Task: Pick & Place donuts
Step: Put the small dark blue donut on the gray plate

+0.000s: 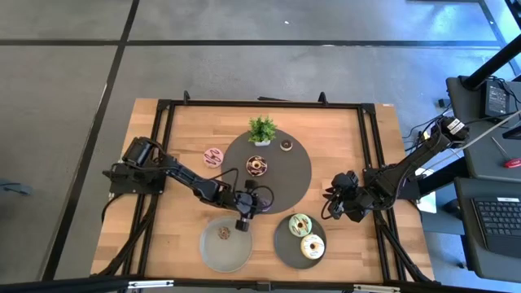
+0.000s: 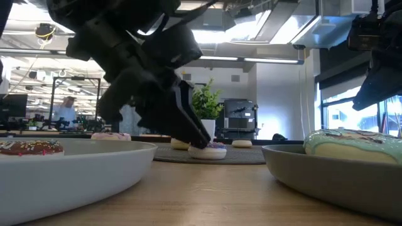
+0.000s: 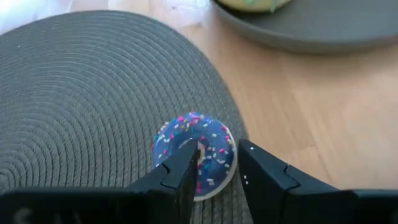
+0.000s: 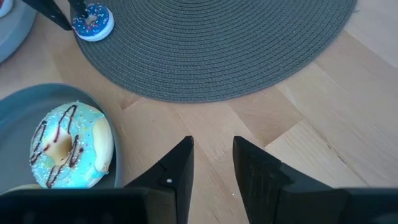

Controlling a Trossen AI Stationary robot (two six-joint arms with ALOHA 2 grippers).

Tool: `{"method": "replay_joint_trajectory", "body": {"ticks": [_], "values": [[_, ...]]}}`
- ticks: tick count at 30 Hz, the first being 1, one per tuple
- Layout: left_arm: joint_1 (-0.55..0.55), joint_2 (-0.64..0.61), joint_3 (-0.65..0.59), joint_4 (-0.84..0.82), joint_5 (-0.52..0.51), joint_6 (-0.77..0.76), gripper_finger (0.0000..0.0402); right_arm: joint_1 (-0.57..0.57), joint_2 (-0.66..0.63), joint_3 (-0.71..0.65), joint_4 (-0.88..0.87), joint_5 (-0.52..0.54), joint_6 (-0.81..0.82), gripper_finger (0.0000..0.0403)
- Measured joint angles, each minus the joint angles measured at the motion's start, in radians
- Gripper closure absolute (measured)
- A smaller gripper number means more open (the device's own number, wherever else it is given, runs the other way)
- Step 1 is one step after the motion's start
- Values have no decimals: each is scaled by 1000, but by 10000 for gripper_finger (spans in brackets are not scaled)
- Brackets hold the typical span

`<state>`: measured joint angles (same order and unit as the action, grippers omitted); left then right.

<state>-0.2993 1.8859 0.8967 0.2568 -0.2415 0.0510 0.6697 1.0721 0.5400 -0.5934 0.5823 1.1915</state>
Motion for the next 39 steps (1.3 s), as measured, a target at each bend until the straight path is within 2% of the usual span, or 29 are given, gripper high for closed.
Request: {"method": "replay_joint_trajectory", "body": {"ticks": [12, 18, 21, 25, 31, 35, 39], "values": [[0, -1, 0, -21, 5, 49, 367, 0, 0, 0, -1, 0, 0, 289], [1, -6, 0, -28, 0, 52, 389, 0, 0, 0, -1, 1, 0, 289], [-3, -45, 4, -55, 11, 40, 396, 0, 0, 0, -2, 1, 0, 289], [-35, -159, 34, -152, 32, -16, 396, 0, 0, 0, -2, 1, 0, 289], [-204, -286, 40, -321, -6, -212, 398, 0, 0, 0, 0, 1, 0, 289], [-370, -285, 39, -367, -68, -319, 398, 0, 0, 0, 1, 1, 0, 289], [-512, -249, 37, -371, -178, -401, 398, 0, 0, 0, 5, 1, 0, 289]]}}
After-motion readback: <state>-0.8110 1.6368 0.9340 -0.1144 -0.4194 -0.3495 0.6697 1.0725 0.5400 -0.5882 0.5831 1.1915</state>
